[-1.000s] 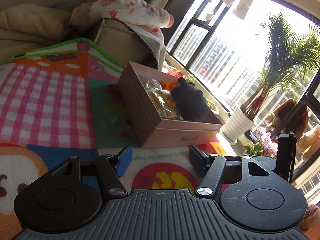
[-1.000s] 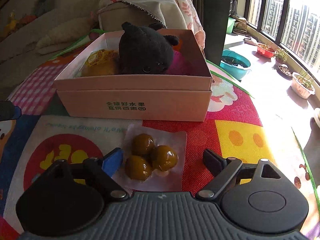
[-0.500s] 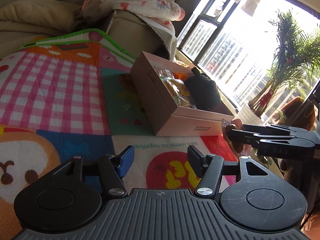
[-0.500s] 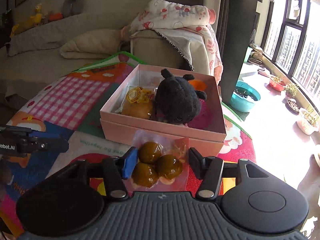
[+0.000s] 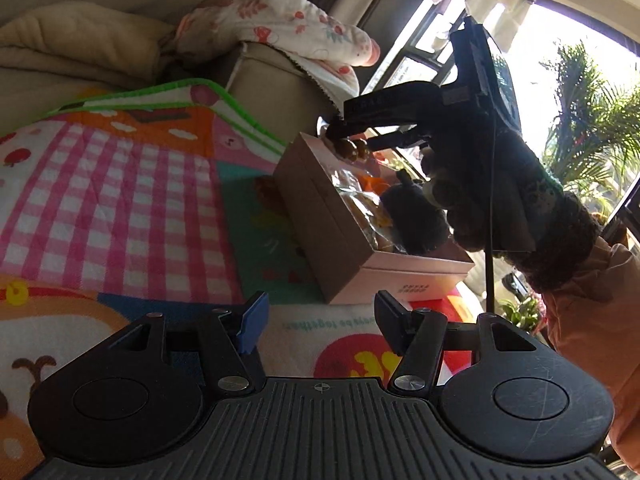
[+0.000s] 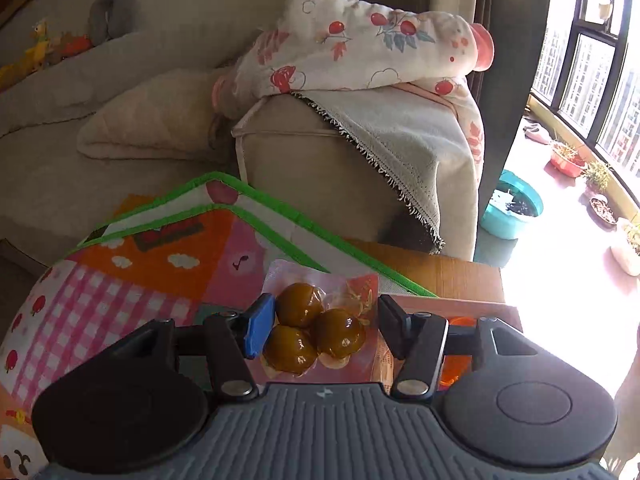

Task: Organize objects
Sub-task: 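Lift the brown-ball tray with the right tool and lower it into the pink box, then open the right tool and pull both tools back from the box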

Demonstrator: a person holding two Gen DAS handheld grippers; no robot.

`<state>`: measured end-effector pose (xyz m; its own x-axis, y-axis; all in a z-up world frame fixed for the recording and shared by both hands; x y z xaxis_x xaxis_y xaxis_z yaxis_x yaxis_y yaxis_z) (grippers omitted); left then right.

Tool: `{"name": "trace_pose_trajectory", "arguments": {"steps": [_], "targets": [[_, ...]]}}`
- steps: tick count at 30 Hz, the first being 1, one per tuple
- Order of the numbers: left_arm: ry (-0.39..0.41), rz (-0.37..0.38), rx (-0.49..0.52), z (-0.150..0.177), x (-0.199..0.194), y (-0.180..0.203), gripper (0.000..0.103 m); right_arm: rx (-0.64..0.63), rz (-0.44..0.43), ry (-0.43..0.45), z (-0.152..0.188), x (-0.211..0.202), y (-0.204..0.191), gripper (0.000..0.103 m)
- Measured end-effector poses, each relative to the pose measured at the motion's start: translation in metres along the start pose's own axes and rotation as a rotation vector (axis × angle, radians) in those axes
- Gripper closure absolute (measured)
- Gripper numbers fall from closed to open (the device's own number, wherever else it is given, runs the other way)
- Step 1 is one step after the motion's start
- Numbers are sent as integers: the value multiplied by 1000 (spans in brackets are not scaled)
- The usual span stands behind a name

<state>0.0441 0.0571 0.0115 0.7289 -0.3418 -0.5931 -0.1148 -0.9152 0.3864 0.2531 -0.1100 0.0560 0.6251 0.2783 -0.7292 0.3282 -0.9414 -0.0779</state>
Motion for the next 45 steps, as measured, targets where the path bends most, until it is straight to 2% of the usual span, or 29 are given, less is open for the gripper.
{"name": "trace_pose_trajectory", "arguments": {"steps": [3,6,8,11,14,17,21,24,25,28,30,32,34,36,39,42,45], "targets": [[-3,-8,-7,-4,2,-7,40,-30,65,-51,7,20,2,44],[-15,3,-5,-8,8,1,40,38,27,-70,7,15,13,43],[1,18,17,-14,12,14,40,59,-8,-10,7,-9,18,43],[26,4,47,-27,18,32,40,17,-18,131,20,-73,29,43],[51,-10,79,-38,29,50,40,-39,20,192,60,-125,44,43],[49,-71,133,-45,49,67,40,-95,93,167,116,-147,57,43],[9,-199,200,-43,83,76,47,-64,130,82,174,-136,75,44],[-21,-256,192,-40,99,68,46,-35,138,53,192,-113,81,49],[-17,-271,186,-41,99,64,41,-23,130,51,194,-107,81,51],[7,-298,174,-46,99,51,35,17,97,50,187,-90,76,52],[42,-348,167,-53,100,38,25,35,94,64,177,-79,68,52],[76,-396,166,-63,105,22,8,48,92,81,164,-65,60,52],[117,-441,176,-76,113,1,1,66,72,83,151,-52,53,52],[134,-453,180,-90,121,-17,1,74,48,85,139,-40,44,52],[147,-498,185,-105,129,-34,1,56,67,95,129,-28,32,52],[156,-471,174,-110,124,-40,2,49,96,103,129,-24,23,49],[218,-424,157,-101,92,-32,2,51,86,117,139,-37,15,27]]}}
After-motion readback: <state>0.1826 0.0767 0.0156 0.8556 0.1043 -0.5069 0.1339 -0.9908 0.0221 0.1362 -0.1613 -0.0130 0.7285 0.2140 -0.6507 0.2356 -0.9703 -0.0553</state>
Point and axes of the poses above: each gripper's, at about its wrist camera, not at the fingertips, and x roughly the way its jaws point, y to its right, z to its underside, the point moved 4 cm from there along x, roughly the way its jaws point, and after that the axes turned 10 degrees about -z, right-handed, at the moved point
